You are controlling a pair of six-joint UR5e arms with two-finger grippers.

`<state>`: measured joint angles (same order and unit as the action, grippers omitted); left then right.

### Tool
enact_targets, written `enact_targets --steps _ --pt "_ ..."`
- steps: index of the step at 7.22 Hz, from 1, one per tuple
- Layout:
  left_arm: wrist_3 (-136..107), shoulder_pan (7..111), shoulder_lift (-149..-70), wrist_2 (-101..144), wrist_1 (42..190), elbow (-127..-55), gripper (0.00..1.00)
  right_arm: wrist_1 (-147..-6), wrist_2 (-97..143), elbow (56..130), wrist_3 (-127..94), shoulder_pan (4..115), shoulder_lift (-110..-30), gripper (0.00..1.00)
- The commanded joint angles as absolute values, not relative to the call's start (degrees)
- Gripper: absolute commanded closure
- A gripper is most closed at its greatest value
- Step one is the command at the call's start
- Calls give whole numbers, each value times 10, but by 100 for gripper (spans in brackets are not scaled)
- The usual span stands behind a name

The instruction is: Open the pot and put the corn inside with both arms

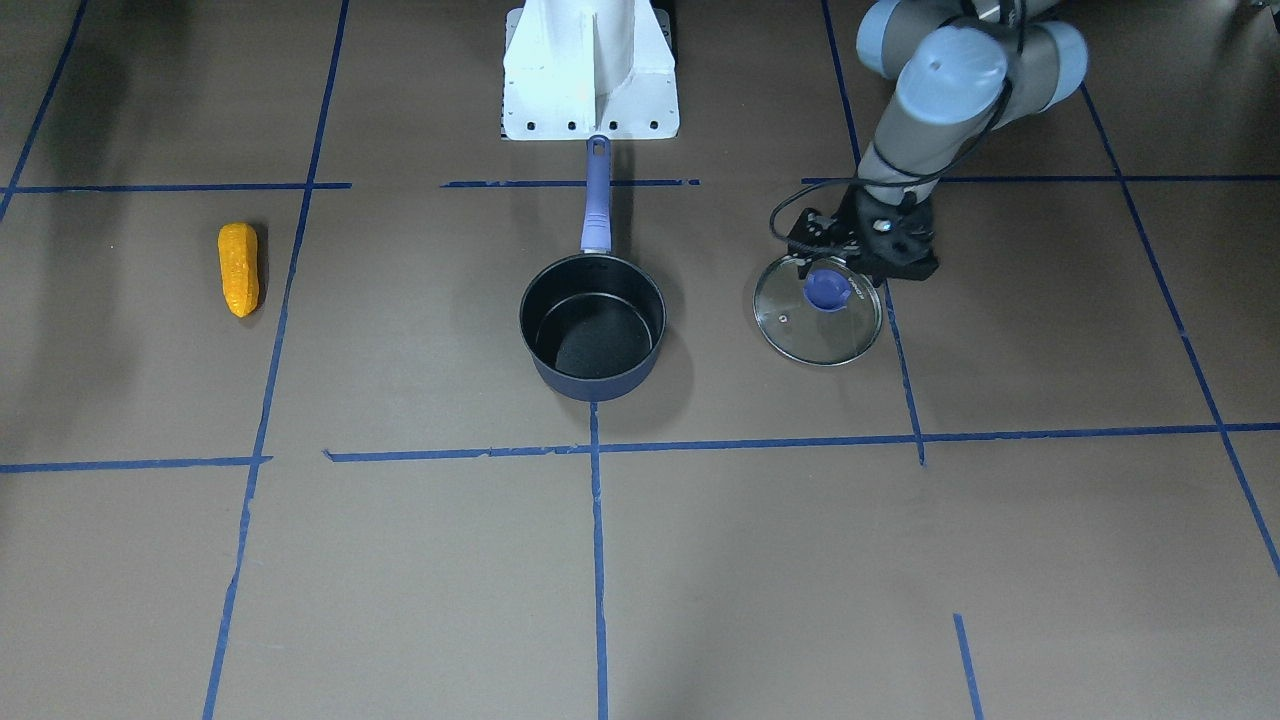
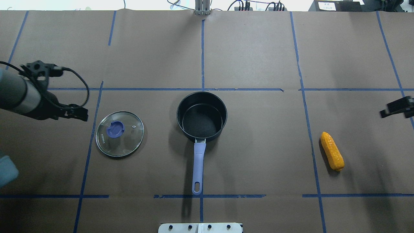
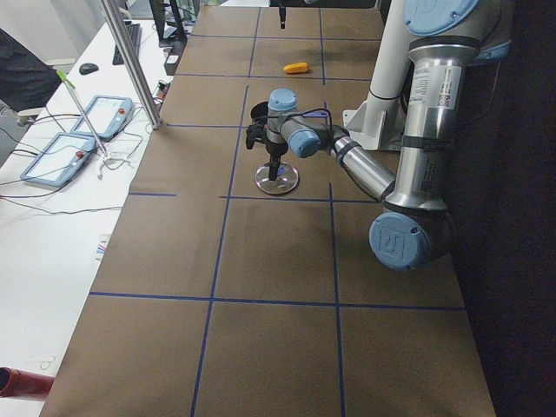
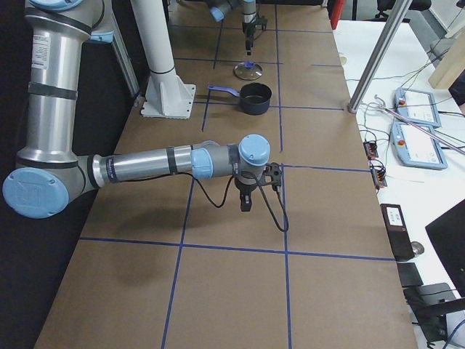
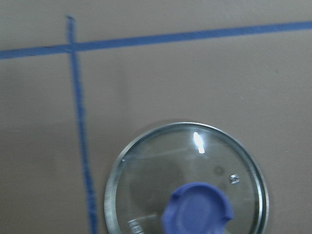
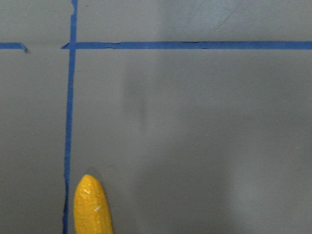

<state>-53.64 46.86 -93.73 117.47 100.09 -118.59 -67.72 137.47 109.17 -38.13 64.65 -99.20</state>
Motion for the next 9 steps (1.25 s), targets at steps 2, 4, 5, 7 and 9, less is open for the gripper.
enact_targets --steps 2,4,5,7,9 --pt "-498 505 -906 1194 1003 -1194 0 -606 1235 1128 -569 454 -987 1" --pt "-499 505 -906 1194 1003 -1194 0 -604 1183 1105 -578 404 -984 2" --pt "-499 505 -906 1193 1003 -1194 0 -604 1182 1096 -582 394 -974 2" --pt "-502 505 -908 1192 1003 -1194 0 -604 1183 1078 -581 388 -969 4" --pt "-503 505 -907 1191 1003 -1198 0 -604 1182 1068 -583 382 -964 39"
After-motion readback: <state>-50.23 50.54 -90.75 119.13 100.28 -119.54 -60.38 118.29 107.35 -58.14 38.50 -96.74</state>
